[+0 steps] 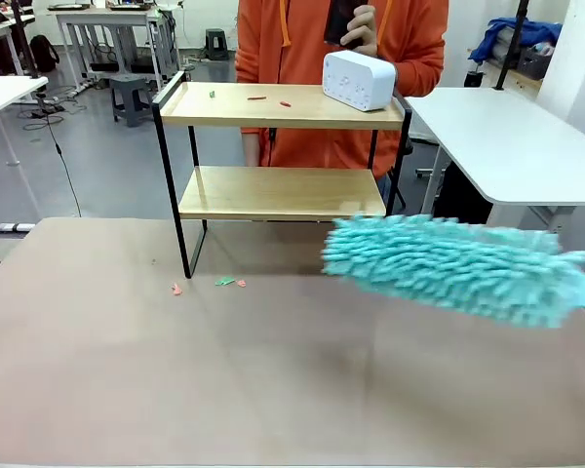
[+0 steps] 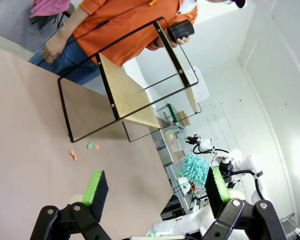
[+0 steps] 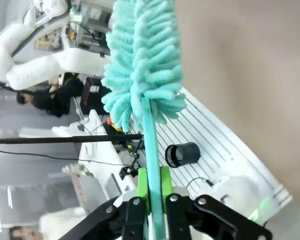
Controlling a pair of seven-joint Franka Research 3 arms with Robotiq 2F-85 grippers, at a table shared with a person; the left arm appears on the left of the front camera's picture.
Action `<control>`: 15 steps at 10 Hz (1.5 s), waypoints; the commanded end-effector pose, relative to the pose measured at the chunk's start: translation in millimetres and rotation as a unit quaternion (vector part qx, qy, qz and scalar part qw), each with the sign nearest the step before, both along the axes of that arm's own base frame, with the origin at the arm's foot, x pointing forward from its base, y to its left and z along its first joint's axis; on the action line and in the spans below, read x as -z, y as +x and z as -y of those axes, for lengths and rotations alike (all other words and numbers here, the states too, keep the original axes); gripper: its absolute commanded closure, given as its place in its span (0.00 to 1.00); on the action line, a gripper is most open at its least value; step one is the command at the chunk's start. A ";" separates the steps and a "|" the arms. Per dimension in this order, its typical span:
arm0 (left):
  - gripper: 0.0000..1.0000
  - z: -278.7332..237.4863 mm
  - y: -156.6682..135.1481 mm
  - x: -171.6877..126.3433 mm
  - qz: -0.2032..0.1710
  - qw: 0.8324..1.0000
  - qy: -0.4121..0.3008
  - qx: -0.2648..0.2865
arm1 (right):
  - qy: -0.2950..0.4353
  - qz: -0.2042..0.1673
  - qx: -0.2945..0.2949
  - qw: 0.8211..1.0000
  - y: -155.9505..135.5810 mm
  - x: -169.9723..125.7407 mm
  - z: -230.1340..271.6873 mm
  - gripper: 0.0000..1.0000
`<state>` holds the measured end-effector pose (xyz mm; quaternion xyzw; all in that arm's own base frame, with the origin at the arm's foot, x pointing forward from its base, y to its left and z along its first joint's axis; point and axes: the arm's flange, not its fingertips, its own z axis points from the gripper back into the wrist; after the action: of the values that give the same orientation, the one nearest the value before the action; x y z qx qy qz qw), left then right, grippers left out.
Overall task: Clean the shelf.
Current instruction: Clean the specific tier of the Shelf with the Duster once objects are removed, then clean the remaining tier of the Shelf with the Duster once objects are removed.
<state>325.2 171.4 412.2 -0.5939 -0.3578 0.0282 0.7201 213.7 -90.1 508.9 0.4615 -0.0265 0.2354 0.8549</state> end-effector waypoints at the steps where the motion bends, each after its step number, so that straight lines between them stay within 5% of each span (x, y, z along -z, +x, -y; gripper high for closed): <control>1: 0.00 5.3 -4.0 0.8 0.010 1.000 -0.002 0.003 | 0.011 -0.017 0.119 0.993 -21.1 0.2 44.6 0.88; 2: 0.00 5.3 -4.0 0.8 0.010 1.000 -0.002 0.003 | 0.002 -0.022 0.201 0.979 -31.2 4.2 58.7 0.88; 4: 0.00 5.3 -4.0 0.8 0.010 1.000 -0.002 0.003 | -0.048 -0.025 0.377 0.925 -24.3 12.6 60.2 0.88; 5: 0.00 5.3 -4.0 0.8 0.010 1.000 -0.002 0.003 | -0.060 -0.004 0.411 0.910 -14.3 13.4 51.7 0.88; 7: 0.00 5.3 -4.0 0.8 0.010 1.000 -0.002 0.003 | -0.079 0.027 0.385 0.919 12.2 13.3 22.7 0.88; 8: 0.00 5.3 -4.0 0.8 0.010 1.000 -0.002 0.003 | -0.054 0.010 0.390 0.919 -16.4 0.6 84.6 0.88; 15: 0.00 5.3 -4.0 0.8 0.010 1.000 -0.002 0.003 | -0.054 0.010 0.390 0.919 -16.4 0.6 84.6 0.88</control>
<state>325.4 171.5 411.6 -0.5950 -0.3568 0.0284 0.7196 199.0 -178.7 507.4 0.3641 -0.1986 -0.1131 0.9029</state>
